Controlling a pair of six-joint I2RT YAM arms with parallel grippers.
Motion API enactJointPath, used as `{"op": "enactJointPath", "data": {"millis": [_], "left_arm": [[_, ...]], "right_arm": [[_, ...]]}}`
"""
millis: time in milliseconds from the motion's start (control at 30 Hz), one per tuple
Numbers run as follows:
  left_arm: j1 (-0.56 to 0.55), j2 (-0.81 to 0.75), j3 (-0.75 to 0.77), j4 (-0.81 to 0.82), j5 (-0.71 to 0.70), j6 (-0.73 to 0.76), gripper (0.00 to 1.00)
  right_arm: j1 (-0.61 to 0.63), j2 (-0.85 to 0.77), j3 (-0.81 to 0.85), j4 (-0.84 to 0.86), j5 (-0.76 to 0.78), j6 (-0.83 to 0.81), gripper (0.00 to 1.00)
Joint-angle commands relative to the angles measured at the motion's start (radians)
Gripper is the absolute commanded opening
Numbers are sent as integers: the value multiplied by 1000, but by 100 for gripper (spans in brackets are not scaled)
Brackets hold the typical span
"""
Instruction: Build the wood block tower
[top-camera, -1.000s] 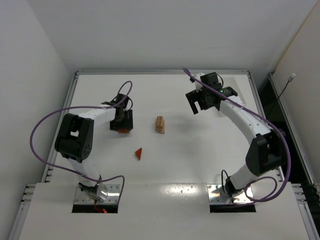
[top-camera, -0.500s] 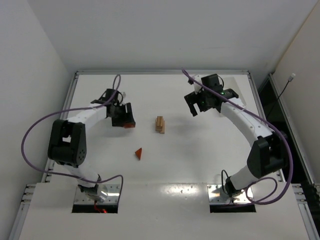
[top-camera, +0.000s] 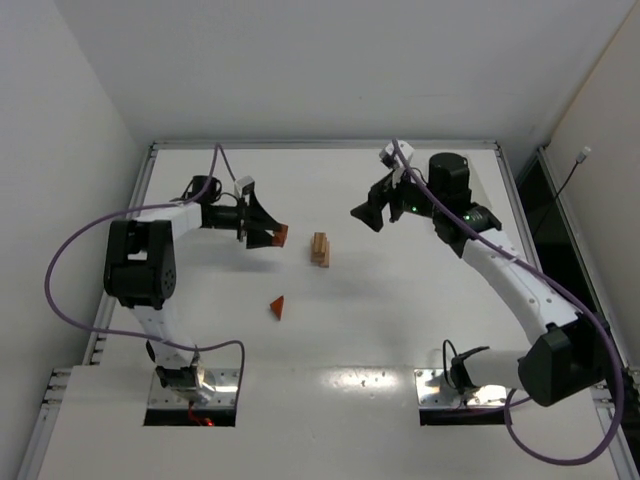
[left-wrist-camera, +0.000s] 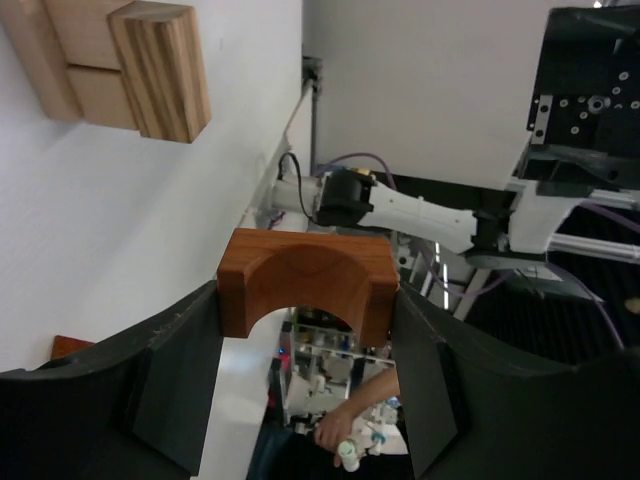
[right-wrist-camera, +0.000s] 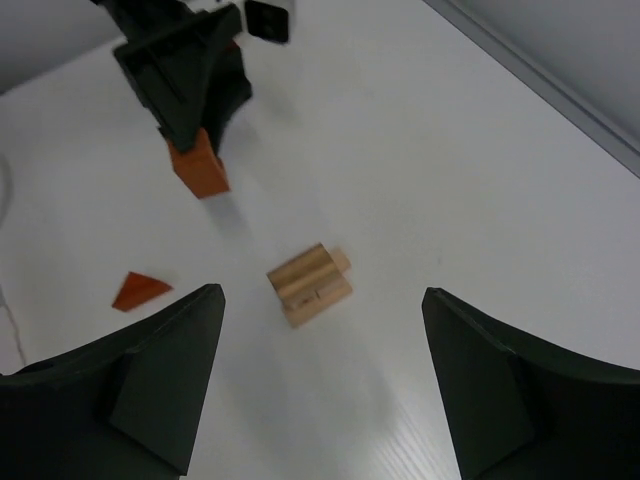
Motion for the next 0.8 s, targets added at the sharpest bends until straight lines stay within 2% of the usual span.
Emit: {"op": "enactJointPath", "data": {"millis": [0, 100, 233, 533, 767], "left_arm": [[17, 53, 153, -403, 299, 311, 0], [46, 44, 236, -541, 299, 411, 0], [46, 15, 255, -542, 299, 400, 0], [37, -5, 284, -571, 299, 371, 0], [37, -24, 332, -594, 299, 360, 0]], "right_arm": [[20, 51, -37, 253, -239, 170, 77], [38, 89, -103, 455, -292, 294, 76], [75, 137, -121, 664, -316, 402, 76], [189, 261, -86, 939, -278, 511, 76], [258, 343, -44, 1002, -269, 477, 76]]}}
